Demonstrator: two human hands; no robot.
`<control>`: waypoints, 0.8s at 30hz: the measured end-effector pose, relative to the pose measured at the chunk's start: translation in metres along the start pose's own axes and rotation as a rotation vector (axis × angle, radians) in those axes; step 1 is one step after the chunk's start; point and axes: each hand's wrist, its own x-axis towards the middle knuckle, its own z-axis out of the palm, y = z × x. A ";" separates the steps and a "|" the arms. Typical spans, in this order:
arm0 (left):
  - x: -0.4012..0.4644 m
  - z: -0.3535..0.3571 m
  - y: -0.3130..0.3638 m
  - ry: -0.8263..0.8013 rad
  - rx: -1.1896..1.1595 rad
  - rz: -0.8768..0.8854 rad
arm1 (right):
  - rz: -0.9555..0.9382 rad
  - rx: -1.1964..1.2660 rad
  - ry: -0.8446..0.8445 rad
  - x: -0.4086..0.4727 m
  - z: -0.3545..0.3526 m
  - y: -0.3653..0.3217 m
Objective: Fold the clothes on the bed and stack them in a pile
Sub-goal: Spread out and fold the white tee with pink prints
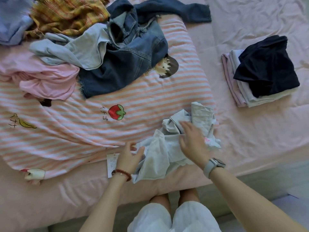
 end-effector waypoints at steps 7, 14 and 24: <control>-0.008 0.042 -0.018 -0.052 -0.051 -0.080 | -0.149 -0.235 -0.593 -0.017 0.043 0.006; -0.034 -0.023 -0.010 -0.312 -0.475 -0.025 | -0.110 -0.099 -0.591 -0.088 0.021 0.049; -0.110 -0.054 0.093 -0.280 -0.140 0.679 | 0.061 0.813 -0.523 0.012 -0.086 -0.065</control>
